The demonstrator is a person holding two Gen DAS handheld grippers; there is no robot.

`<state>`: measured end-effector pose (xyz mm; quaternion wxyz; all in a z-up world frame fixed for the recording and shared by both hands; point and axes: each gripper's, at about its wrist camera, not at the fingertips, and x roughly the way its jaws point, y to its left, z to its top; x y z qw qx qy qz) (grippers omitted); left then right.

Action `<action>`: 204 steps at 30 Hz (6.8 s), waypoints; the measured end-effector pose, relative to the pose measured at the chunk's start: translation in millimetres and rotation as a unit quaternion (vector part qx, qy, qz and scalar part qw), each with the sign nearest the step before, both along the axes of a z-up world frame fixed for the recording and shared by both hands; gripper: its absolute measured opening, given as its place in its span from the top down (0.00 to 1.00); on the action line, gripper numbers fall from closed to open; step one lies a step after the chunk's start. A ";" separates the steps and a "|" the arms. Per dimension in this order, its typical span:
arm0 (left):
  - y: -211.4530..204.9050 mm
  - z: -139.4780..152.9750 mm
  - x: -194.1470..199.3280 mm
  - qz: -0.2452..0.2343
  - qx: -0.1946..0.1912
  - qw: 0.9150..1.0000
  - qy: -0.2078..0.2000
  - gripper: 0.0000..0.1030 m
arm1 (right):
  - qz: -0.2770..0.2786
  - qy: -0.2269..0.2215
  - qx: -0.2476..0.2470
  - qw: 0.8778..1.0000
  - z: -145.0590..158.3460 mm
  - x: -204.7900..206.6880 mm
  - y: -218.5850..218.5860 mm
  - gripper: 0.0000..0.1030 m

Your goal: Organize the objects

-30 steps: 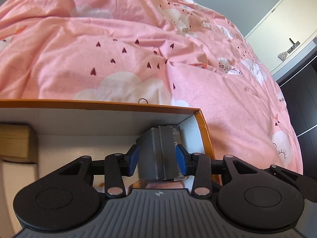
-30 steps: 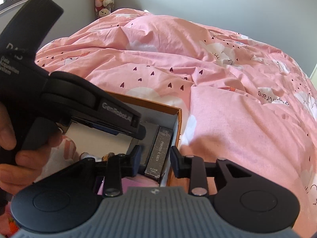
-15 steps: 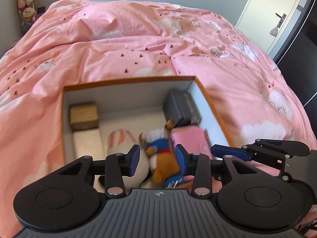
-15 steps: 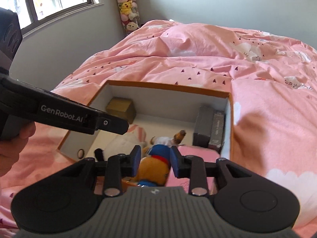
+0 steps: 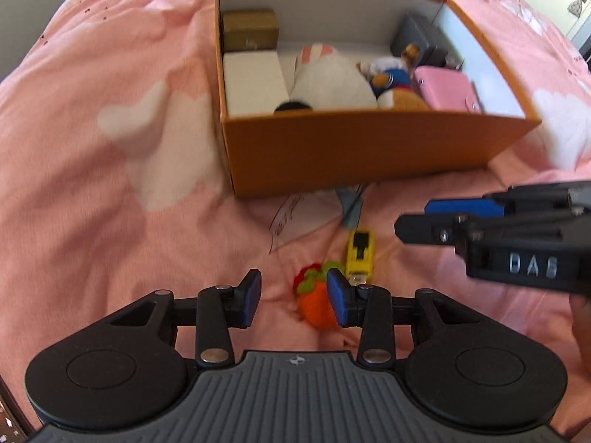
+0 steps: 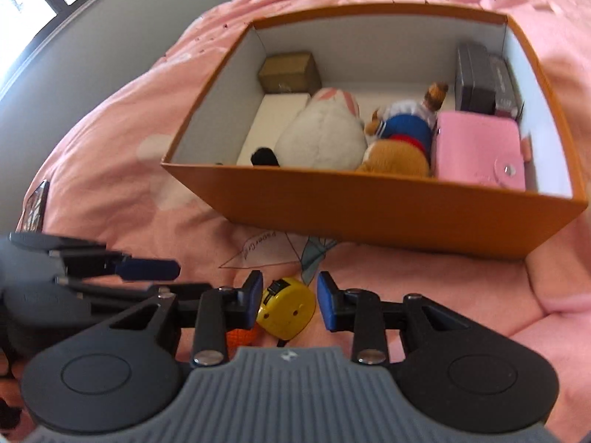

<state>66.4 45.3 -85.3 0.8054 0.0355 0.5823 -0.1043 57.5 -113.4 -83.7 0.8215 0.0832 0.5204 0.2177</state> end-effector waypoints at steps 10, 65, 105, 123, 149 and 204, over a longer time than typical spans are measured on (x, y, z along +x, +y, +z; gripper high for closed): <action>2.7 -15.9 -17.3 -0.031 -0.011 0.999 0.011 0.52 | -0.001 0.058 0.002 0.998 -26.0 8.6 25.4 0.61; -2.9 -54.5 -9.9 -0.035 -0.107 0.992 0.057 0.63 | -0.031 0.075 0.012 0.997 -15.2 -1.7 -4.0 0.81; -13.5 14.5 -1.9 -0.044 -0.149 0.988 -0.027 0.55 | -0.036 0.051 0.048 0.997 15.0 -4.9 -41.9 0.79; -47.8 88.8 52.9 -0.048 -0.105 0.980 -0.164 0.55 | -0.033 -0.121 0.040 0.991 104.1 29.9 -59.1 0.80; -67.3 20.9 194.8 -0.094 -0.060 0.988 -0.108 0.55 | -0.136 -0.054 0.036 0.989 16.0 206.8 -58.3 0.80; -49.1 136.4 50.2 0.029 -0.027 0.952 -0.302 0.21 | -0.103 -0.291 -0.056 0.950 131.3 24.7 -58.1 0.25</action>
